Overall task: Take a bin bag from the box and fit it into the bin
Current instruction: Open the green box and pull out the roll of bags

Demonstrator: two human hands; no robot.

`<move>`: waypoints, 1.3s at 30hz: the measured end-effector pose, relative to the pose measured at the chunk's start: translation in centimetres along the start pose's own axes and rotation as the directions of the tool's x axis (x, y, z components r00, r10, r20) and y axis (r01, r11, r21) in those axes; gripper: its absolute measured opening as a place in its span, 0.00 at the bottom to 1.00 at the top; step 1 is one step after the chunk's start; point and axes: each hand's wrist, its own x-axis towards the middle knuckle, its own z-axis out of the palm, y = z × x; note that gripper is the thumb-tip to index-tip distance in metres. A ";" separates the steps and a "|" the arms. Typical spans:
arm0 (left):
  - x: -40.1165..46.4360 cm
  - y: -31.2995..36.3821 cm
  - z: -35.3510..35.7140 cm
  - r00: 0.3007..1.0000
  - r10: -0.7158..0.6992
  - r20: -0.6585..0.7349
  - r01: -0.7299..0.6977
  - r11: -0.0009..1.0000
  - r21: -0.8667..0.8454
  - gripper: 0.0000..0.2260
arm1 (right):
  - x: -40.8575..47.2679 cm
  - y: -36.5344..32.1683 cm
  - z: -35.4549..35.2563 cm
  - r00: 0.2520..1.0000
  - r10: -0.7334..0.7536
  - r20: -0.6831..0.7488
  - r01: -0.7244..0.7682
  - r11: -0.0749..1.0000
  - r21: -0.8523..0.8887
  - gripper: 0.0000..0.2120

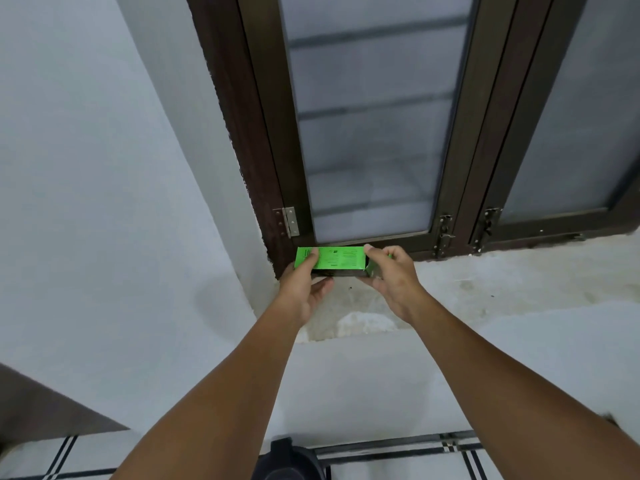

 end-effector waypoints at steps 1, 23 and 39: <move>0.0 -0.2 0.0 1.000 0.001 0.001 -0.001 1.000 0.007 0.19 | 0.0 0.0 -0.1 1.000 0.026 -0.007 -0.025 0.999 0.045 0.14; 1.6 1.5 2.3 0.831 0.413 -0.374 -0.366 0.911 0.192 0.25 | 2.1 0.5 0.6 0.974 0.224 0.026 -0.225 0.963 0.149 0.11; 3.6 0.7 0.1 0.936 0.097 -0.338 -0.091 0.995 0.034 0.13 | 3.6 1.3 -2.5 0.952 0.127 0.277 0.095 0.739 -0.667 0.15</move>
